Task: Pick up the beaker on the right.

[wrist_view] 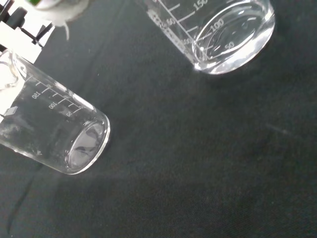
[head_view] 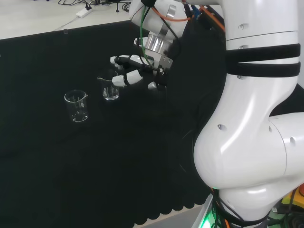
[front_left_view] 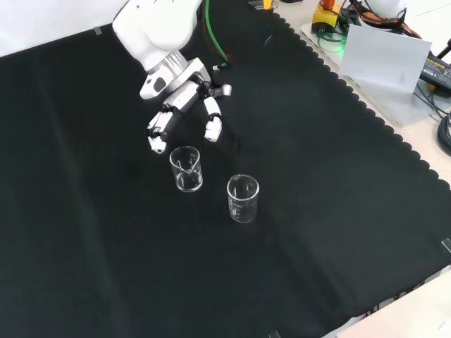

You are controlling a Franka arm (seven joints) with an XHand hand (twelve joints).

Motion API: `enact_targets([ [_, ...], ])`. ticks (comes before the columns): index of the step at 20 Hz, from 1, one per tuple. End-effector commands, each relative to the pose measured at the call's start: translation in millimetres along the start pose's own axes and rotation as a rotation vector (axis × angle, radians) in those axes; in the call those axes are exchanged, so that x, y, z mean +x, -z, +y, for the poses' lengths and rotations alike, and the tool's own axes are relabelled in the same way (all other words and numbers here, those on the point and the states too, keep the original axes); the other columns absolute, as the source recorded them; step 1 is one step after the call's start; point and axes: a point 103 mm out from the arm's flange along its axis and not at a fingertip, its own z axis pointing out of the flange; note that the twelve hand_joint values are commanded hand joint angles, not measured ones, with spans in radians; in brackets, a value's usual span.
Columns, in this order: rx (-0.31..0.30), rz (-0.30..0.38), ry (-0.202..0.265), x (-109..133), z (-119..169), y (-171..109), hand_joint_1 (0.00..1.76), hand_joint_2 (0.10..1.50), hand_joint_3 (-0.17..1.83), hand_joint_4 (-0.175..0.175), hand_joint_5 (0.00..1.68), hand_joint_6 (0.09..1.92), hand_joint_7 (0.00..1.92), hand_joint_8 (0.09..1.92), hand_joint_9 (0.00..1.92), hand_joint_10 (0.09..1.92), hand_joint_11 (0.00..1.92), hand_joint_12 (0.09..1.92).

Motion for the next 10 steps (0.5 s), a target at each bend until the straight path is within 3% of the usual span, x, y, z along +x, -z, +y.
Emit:
enact_targets([
  [1,0.007,0.026,0.020,-0.1,11.4,-15.2,0.74,0.58,0.62,-0.050,0.23,0.09,0.16,0.57,0.27,0.64,0.00,1.00],
  [10,0.010,0.071,0.047,-3.4,24.2,-26.9,0.78,0.56,0.62,-0.052,0.22,0.09,0.14,0.57,0.25,0.63,0.00,1.02],
])
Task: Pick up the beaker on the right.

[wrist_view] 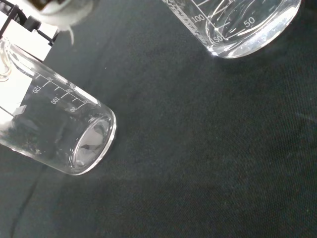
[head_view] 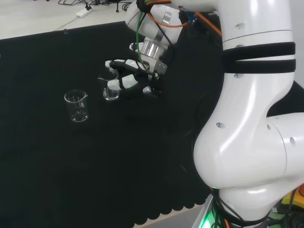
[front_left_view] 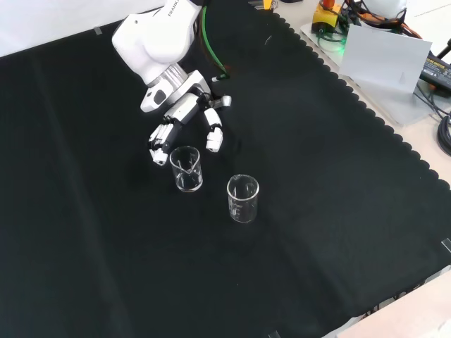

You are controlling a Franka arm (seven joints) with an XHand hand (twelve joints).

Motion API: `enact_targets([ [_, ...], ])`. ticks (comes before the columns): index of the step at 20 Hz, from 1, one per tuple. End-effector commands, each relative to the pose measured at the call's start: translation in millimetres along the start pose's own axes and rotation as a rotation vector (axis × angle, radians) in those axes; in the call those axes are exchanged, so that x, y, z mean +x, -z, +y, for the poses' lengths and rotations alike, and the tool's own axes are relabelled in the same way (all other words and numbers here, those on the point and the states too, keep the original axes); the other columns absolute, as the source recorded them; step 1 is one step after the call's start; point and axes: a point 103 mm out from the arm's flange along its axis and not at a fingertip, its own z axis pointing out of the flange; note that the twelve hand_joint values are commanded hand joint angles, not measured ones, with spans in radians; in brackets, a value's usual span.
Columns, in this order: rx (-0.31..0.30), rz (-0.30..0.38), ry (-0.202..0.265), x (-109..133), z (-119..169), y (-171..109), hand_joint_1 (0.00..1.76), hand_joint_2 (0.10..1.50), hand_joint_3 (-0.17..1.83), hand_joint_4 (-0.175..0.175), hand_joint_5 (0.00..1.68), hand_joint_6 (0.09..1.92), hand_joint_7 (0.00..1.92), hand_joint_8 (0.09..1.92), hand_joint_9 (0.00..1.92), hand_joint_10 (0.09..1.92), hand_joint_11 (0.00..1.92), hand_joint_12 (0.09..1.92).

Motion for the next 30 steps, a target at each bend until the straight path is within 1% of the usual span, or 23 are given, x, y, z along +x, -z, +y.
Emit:
enact_targets([
  [1,0.006,0.029,0.019,-3.1,8.1,-8.9,0.78,0.56,0.62,-0.052,0.21,0.09,0.14,0.57,0.25,0.63,0.00,1.02],
  [7,-0.001,0.056,0.025,-7.2,13.3,-17.2,0.81,0.55,0.63,-0.053,0.22,0.09,0.15,0.58,0.25,0.63,0.00,1.02],
  [8,0.005,0.060,0.023,-7.8,14.4,-18.3,0.81,0.55,0.63,-0.053,0.22,0.09,0.15,0.58,0.25,0.63,0.00,1.02],
  [10,-0.005,0.074,0.026,-9.0,14.9,-19.4,0.82,0.55,0.63,-0.052,0.23,0.09,0.15,0.58,0.25,0.63,0.00,1.03],
  [11,-0.001,0.065,0.037,-8.8,16.3,-23.0,0.83,0.55,0.63,-0.050,0.23,0.09,0.16,0.58,0.25,0.62,0.00,1.04],
  [12,0.011,0.050,0.033,-9.4,17.1,-26.5,0.84,0.55,0.63,-0.048,0.24,0.09,0.16,0.58,0.25,0.62,0.00,1.04],
  [14,0.020,0.065,0.032,-9.0,19.2,-29.9,0.85,0.55,0.64,-0.045,0.25,0.09,0.17,0.58,0.26,0.62,0.00,1.05],
  [18,0.005,0.111,0.039,-8.3,22.3,-31.0,0.86,0.55,0.64,-0.042,0.25,0.09,0.17,0.58,0.25,0.62,0.00,1.06],
  [24,-0.047,0.154,0.040,-16.4,20.9,-25.4,0.87,0.55,0.65,-0.037,0.26,0.09,0.17,0.57,0.25,0.62,0.00,1.06],
  [28,-0.062,0.159,0.044,-17.9,21.8,-20.9,0.88,0.55,0.65,-0.036,0.26,0.09,0.18,0.58,0.27,0.62,0.00,1.06],
  [30,-0.061,0.151,0.045,-15.9,25.2,-25.1,0.88,0.55,0.65,-0.036,0.27,0.09,0.19,0.58,0.27,0.62,0.00,1.07],
])
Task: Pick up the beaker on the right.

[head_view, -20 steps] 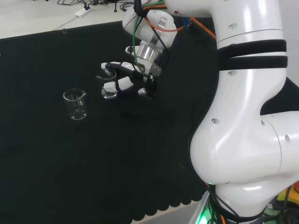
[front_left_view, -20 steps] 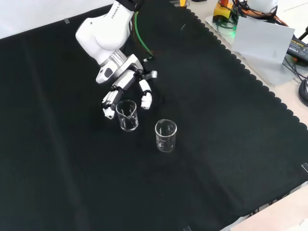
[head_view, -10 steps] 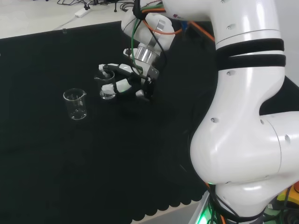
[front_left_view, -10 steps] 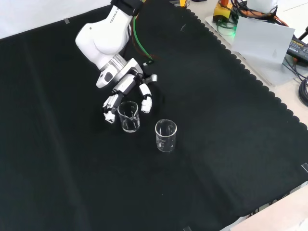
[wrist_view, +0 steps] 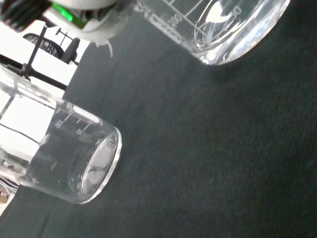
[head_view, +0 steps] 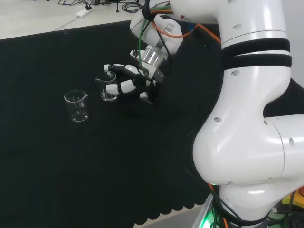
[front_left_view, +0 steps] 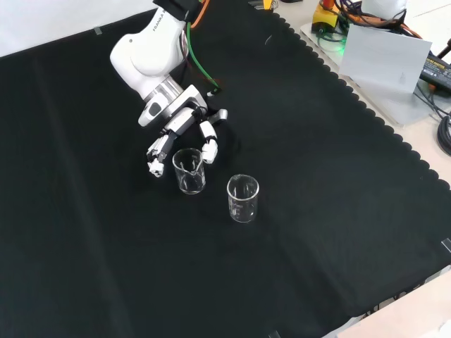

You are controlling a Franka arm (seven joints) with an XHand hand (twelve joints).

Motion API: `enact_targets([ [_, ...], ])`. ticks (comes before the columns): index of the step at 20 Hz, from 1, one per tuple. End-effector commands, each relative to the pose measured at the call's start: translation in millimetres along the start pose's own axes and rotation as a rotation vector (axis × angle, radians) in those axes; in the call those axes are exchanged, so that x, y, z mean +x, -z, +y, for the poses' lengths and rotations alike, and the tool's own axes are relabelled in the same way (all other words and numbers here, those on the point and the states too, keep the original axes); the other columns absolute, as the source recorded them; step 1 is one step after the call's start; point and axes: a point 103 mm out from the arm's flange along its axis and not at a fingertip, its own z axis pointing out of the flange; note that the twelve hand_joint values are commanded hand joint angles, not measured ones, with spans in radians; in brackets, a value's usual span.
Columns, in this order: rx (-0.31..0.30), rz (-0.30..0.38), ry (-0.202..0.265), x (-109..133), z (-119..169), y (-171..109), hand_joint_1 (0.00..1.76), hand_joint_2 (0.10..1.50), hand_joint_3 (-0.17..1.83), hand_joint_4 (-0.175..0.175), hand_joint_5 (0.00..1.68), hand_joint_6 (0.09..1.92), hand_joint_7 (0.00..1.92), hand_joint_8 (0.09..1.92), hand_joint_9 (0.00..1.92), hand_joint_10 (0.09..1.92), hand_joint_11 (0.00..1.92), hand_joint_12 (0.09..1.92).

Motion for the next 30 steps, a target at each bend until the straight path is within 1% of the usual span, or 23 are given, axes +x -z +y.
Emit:
enact_targets([
  [1,-0.001,-0.003,0.005,1.8,4.1,-4.4,0.88,0.55,0.65,-0.035,0.27,0.09,0.20,0.58,0.27,0.62,0.00,1.07],
  [4,0.004,0.000,0.007,1.4,4.3,-2.4,0.88,0.55,0.65,-0.035,0.27,0.09,0.20,0.57,0.27,0.62,0.00,1.07],
  [7,0.010,-0.004,0.007,2.5,7.7,-7.2,0.88,0.55,0.65,-0.035,0.27,0.09,0.20,0.57,0.27,0.62,0.00,1.07],
  [16,0.010,0.021,0.010,2.3,12.6,-9.4,0.89,0.55,0.66,-0.031,0.29,0.09,0.21,0.57,0.29,0.61,0.00,1.07],
  [21,0.006,0.041,0.031,4.2,16.4,-11.7,0.89,0.55,0.66,-0.031,0.31,0.09,0.23,0.57,0.29,0.61,0.00,1.08],
  [25,0.002,0.072,0.054,8.3,18.5,-13.9,0.89,0.54,0.66,-0.030,0.32,0.09,0.24,0.57,0.30,0.61,0.00,1.08],
  [30,0.014,0.075,0.075,13.7,19.9,-15.5,0.89,0.53,0.67,-0.030,0.32,0.09,0.24,0.57,0.30,0.61,0.00,1.09],
])
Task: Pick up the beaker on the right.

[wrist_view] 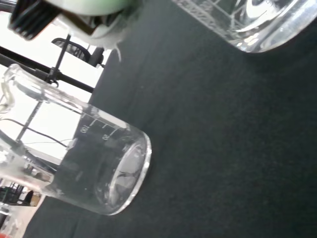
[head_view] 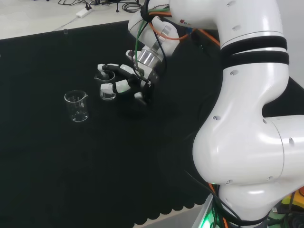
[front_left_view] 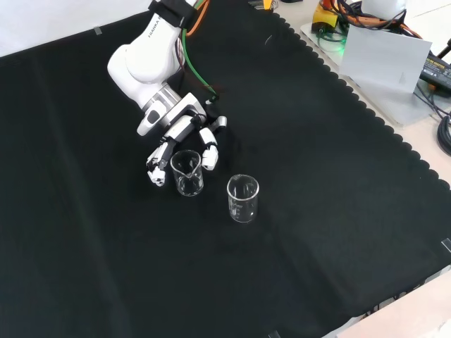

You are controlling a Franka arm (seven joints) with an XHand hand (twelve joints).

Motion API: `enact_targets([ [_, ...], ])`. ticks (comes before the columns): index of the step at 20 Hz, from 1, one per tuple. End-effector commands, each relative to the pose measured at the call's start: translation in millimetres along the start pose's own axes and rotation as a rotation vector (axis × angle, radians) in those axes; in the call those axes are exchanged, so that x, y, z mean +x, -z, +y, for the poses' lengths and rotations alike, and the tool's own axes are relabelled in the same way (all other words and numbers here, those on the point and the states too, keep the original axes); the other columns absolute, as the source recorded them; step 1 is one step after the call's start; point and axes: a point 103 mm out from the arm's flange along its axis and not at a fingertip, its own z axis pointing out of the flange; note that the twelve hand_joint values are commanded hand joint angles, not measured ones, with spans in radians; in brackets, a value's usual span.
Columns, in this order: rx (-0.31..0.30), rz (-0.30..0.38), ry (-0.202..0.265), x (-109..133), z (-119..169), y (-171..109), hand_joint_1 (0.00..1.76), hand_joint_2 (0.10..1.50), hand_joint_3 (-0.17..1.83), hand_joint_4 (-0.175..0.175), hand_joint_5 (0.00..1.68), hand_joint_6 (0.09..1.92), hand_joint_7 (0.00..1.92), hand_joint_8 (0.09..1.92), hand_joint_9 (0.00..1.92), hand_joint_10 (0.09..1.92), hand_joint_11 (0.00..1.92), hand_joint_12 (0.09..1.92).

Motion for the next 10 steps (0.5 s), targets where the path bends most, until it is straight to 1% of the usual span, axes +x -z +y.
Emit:
enact_targets([
  [1,0.016,0.004,0.015,3.9,1.3,-2.6,0.89,0.53,0.67,-0.030,0.32,0.09,0.24,0.56,0.30,0.61,0.00,1.08],
  [6,0.021,-0.003,0.006,2.1,0.8,-3.0,0.90,0.52,0.67,-0.029,0.33,0.09,0.25,0.56,0.31,0.60,0.00,1.08],
  [10,0.011,-0.002,-0.006,-0.7,0.5,-2.7,0.91,0.52,0.67,-0.028,0.38,0.09,0.28,0.57,0.32,0.60,0.00,1.08],
])
